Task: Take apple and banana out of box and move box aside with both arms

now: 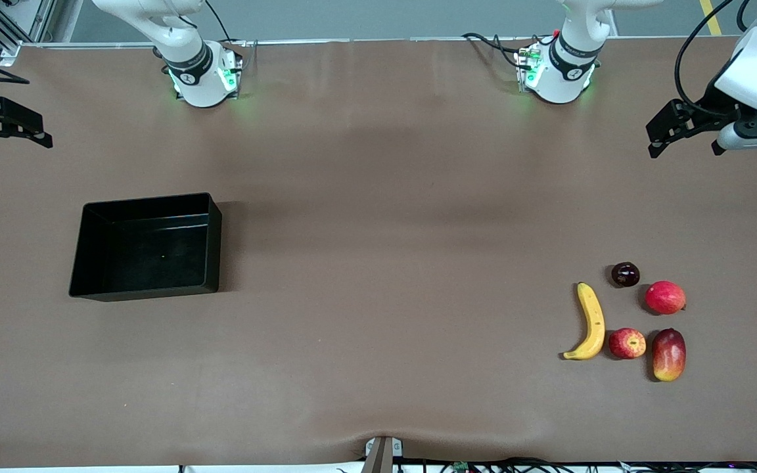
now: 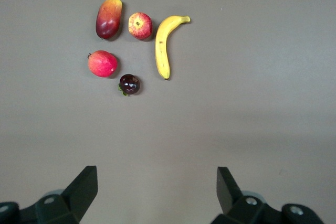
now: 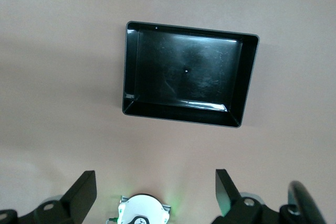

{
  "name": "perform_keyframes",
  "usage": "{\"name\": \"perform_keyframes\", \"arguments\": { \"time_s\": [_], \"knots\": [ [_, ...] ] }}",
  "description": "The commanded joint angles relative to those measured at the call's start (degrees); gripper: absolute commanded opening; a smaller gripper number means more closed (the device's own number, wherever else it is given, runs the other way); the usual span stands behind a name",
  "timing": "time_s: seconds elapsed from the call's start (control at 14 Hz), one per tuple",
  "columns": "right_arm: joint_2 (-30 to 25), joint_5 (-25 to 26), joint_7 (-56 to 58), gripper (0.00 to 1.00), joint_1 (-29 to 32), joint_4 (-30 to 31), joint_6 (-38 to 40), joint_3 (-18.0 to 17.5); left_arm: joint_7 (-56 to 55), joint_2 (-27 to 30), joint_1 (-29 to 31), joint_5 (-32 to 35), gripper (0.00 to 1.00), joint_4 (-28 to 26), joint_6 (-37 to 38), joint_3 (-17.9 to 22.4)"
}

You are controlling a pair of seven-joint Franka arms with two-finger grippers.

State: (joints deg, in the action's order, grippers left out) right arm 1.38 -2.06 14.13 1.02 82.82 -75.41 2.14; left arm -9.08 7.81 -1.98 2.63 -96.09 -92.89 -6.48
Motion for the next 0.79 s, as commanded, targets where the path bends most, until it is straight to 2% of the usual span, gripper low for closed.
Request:
{"name": "perform_keyframes", "arguments": {
  "time_s": [0.0, 0.71],
  "knots": [
    [-1.2, -1.5, -1.1, 1.0, -0.1, 1.5, -0.6, 0.4, -0.2, -1.0, 0.0, -0.6, 1.0, 1.7, 0.6, 0.2],
    [-1.0, -1.6, -1.2, 1.0, 0.7, 1.5, 0.3, 0.5, 0.2, -1.1, 0.1, -0.2, 1.0, 2.5, 0.9, 0.2]
  ]
}}
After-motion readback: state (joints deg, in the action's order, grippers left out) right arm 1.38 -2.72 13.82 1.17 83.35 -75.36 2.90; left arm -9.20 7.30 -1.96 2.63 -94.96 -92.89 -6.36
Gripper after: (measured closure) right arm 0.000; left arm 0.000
